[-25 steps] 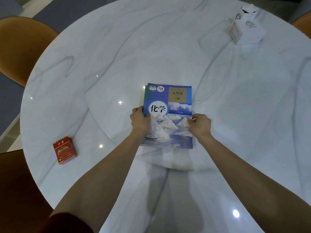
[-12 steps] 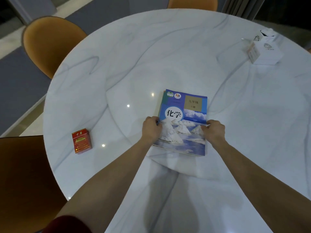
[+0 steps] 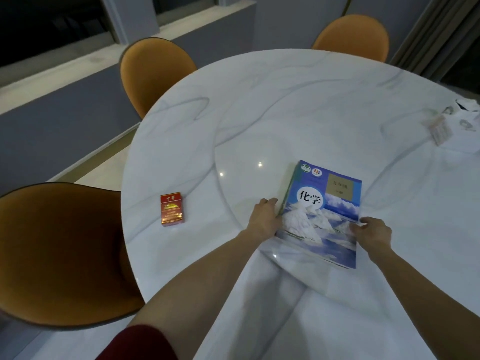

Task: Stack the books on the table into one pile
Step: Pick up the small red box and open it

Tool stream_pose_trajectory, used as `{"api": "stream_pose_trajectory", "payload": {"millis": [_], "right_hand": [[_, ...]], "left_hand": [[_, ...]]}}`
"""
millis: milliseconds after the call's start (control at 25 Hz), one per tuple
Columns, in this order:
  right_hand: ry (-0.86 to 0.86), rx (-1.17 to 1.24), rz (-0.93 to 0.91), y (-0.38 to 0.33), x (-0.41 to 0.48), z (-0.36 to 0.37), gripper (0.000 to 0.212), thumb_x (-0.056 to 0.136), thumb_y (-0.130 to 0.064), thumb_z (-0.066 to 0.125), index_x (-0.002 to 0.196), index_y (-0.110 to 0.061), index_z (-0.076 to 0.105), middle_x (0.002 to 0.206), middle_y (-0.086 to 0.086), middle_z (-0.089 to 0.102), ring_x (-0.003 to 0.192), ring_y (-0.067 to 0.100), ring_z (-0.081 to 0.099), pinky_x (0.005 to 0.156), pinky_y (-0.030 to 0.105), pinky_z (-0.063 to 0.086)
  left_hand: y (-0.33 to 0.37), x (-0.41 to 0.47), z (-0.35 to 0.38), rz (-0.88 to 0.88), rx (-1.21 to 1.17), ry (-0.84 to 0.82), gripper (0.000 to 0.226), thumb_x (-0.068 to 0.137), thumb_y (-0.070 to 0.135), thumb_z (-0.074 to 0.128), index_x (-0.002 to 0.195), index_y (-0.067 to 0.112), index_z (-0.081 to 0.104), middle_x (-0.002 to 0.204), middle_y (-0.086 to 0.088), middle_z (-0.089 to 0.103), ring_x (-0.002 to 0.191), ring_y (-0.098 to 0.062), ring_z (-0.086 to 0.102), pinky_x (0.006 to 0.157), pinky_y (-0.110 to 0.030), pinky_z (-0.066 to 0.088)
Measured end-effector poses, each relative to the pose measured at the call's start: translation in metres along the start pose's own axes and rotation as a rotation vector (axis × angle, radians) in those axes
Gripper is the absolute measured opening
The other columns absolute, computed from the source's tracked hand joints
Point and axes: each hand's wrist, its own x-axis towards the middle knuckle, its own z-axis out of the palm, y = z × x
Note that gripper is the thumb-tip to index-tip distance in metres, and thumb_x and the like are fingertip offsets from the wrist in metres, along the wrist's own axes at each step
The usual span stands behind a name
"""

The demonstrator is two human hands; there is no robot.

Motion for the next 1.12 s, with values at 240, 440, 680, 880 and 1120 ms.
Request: {"api": "stream_pose_trajectory", "payload": {"millis": [240,440,680,880,1120], "right_hand": [[0.087,-0.010,-0.274,-0.070,-0.035,0.008,0.025,0.087,-0.010,0.053,0.107,0.000,0.063,0.113,0.028,0.060,0.095,0.044,0.059,0.083,0.047,0.051],[-0.050,0.049,-0.579,-0.174,-0.079,0.046,0.028,0.089,-0.016,0.052,0.112,-0.004,0.062,0.112,0.021,0.061,0.100,0.035,0.059,0.088,0.041,0.049],[-0.298,-0.010,-0.736,-0.257,-0.128,0.108,0.034,0.092,-0.024,0.049,0.120,-0.008,0.057,0.119,0.015,0.059,0.109,0.030,0.056,0.093,0.039,0.048],[-0.445,-0.035,-0.699,-0.290,-0.151,0.157,0.040,0.092,-0.026,0.049,0.128,-0.009,0.053,0.124,0.013,0.060,0.117,0.029,0.053,0.097,0.038,0.045],[-0.551,0.102,-0.556,-0.296,-0.163,0.193,0.035,0.091,-0.018,0.054,0.124,-0.007,0.057,0.114,0.015,0.068,0.108,0.030,0.061,0.094,0.037,0.048]], "left_hand": [[-0.071,-0.019,-0.080,0.011,0.180,0.111,0.045,0.090,0.016,0.053,0.134,0.010,0.046,0.129,-0.018,0.052,0.122,-0.033,0.045,0.103,-0.039,0.041],[-0.124,-0.033,-0.144,-0.056,0.303,0.215,0.046,0.089,0.017,0.055,0.134,0.012,0.046,0.130,-0.016,0.051,0.122,-0.033,0.043,0.101,-0.042,0.042],[-0.181,-0.040,-0.176,-0.084,0.391,0.202,0.062,0.082,0.019,0.064,0.138,0.013,0.038,0.140,-0.013,0.043,0.130,-0.031,0.034,0.101,-0.045,0.040],[-0.210,-0.035,-0.179,-0.024,0.522,0.036,0.094,0.072,0.046,0.073,0.145,0.018,0.021,0.153,-0.010,0.025,0.143,-0.031,0.015,0.114,-0.051,0.024],[-0.226,-0.033,-0.171,0.035,0.511,0.058,0.086,0.073,0.046,0.071,0.141,0.012,0.032,0.146,-0.013,0.035,0.139,-0.030,0.027,0.114,-0.047,0.028]]}}
